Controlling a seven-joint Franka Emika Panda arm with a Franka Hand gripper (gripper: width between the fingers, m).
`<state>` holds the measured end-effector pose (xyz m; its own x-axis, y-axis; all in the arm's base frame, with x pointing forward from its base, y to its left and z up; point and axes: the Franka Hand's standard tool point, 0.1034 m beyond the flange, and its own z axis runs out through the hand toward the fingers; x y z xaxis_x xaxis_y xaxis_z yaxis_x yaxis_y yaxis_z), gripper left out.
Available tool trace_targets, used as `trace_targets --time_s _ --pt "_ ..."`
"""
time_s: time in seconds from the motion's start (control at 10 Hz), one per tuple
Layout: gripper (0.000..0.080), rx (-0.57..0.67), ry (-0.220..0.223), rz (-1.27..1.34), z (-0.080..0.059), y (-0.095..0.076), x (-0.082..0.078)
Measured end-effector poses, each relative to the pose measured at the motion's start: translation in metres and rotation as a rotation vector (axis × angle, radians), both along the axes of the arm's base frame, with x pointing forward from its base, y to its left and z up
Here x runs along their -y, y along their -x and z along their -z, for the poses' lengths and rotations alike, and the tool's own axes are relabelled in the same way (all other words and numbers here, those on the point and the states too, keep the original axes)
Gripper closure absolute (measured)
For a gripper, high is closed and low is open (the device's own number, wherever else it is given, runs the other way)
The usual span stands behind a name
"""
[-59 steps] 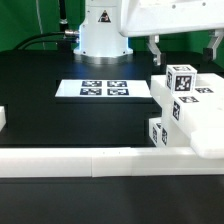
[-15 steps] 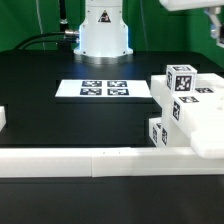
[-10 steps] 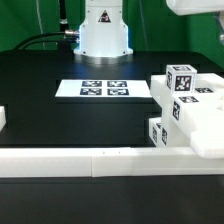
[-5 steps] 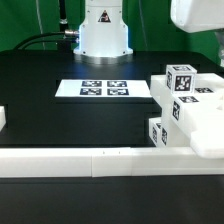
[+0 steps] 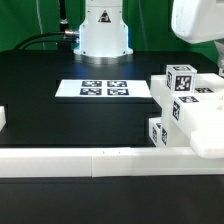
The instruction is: Assemble chair
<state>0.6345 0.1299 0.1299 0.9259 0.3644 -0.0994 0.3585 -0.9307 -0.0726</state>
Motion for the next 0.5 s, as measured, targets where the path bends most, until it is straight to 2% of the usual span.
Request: trace_targets --time_s 0.5 --pt "0.0515 0.039 -0.002 0.016 -0.0001 -0.0035 0.0030"
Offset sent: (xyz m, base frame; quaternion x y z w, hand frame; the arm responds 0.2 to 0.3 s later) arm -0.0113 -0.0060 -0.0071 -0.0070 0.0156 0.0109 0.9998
